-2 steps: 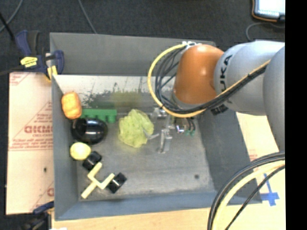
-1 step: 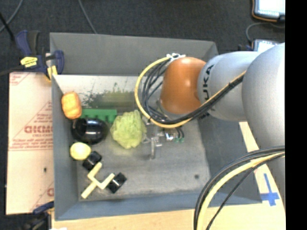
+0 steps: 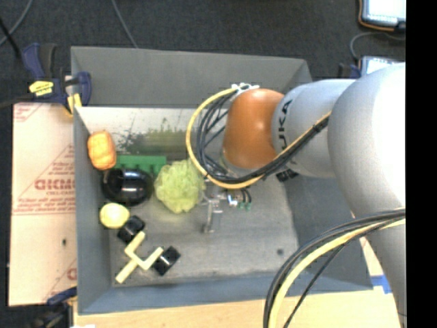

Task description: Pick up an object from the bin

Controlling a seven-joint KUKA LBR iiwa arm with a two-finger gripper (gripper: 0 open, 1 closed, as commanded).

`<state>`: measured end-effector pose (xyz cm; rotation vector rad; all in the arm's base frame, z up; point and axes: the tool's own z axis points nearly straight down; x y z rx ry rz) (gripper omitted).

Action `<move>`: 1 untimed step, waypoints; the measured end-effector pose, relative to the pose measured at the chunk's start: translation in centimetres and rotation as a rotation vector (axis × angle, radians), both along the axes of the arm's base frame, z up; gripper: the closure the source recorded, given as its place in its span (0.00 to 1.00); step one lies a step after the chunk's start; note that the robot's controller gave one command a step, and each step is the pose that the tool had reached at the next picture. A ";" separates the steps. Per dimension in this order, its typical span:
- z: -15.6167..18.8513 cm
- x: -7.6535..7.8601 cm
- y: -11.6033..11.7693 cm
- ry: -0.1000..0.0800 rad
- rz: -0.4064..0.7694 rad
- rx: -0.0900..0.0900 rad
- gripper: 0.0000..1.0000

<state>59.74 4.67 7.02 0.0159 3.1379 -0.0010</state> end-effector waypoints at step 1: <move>0.1 0.4 1.2 -0.007 -0.214 0.003 0.00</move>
Offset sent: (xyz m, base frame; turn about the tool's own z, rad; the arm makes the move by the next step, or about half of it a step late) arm 0.0467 0.0607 -0.0002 -0.1387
